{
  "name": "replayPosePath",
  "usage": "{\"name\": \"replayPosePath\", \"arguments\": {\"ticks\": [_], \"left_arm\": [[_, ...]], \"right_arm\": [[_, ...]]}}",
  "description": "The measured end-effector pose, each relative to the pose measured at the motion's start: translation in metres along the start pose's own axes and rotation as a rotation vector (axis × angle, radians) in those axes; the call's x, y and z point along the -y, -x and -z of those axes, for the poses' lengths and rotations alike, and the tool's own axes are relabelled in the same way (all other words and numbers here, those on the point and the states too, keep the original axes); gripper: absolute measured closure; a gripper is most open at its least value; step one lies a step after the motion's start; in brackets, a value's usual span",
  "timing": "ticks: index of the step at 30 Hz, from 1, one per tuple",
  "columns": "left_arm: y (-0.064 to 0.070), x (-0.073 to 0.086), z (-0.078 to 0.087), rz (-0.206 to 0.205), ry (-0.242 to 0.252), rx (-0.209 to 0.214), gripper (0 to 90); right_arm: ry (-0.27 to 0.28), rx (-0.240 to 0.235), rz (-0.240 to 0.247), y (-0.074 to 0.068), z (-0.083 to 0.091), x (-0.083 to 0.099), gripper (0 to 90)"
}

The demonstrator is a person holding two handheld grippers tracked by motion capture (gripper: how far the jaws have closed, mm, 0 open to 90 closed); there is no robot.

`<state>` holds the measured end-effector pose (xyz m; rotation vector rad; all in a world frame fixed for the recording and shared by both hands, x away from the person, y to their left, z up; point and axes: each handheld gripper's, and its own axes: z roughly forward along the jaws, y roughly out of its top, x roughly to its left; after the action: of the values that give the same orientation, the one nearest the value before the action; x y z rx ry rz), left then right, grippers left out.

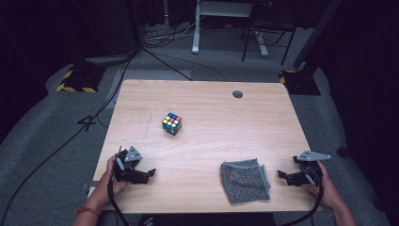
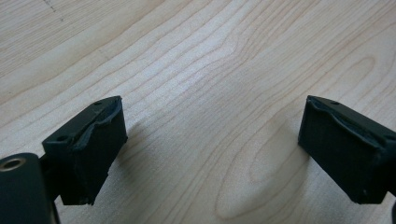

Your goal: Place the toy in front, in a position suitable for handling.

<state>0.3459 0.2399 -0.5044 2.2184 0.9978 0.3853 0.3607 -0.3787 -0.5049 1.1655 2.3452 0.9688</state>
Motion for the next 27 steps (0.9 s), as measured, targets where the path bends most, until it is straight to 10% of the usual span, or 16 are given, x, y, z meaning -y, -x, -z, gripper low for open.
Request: {"name": "replayPosePath", "arguments": {"ticks": [9,12,16,27], "left_arm": [[0.002,-0.001,0.0,0.007,-0.002,0.0,7.8],[0.003,-0.004,-0.003,-0.011,-0.008,0.021,6.7],[0.004,-0.005,-0.005,-0.011,-0.009,0.035,5.8],[0.003,-0.006,-0.006,-0.026,-0.007,0.042,5.6]], "right_arm": [[-0.008,-0.013,0.016,0.0,0.001,-0.001,1.4],[-0.008,-0.034,0.042,-0.001,0.005,-0.003,18.9],[0.002,-0.059,0.073,-0.005,0.01,-0.007,19.7],[0.106,-0.265,0.272,-0.079,0.016,-0.054,28.3]]}}
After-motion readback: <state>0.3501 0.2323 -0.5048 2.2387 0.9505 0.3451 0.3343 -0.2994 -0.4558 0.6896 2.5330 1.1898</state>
